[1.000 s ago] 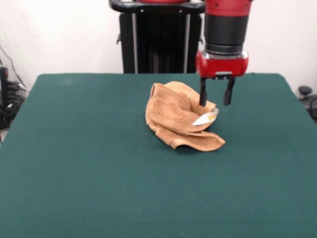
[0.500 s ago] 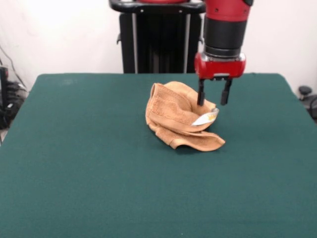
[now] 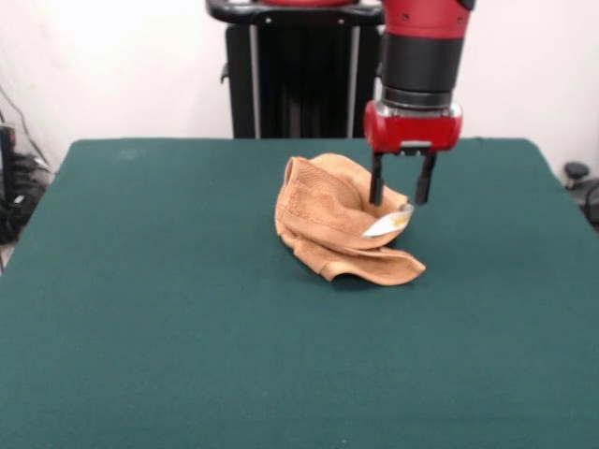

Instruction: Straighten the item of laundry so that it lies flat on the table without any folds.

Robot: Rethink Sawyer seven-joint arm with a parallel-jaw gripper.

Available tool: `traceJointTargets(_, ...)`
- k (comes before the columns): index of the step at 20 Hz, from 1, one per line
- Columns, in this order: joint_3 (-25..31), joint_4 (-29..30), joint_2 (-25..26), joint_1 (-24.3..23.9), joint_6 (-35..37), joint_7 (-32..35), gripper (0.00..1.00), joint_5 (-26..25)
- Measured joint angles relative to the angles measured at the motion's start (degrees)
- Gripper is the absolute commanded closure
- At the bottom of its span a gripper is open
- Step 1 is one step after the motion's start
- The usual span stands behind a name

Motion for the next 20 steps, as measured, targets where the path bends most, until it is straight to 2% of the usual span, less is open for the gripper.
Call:
traceJointTargets(9, -0.02, -0.02, -0.01, -0.51, -3.75, 0.00, 0.00, -0.01)
traceJointTargets(20, -0.01, -1.01, 1.31, -0.52, -3.76, 0.00, 0.00, -0.01)
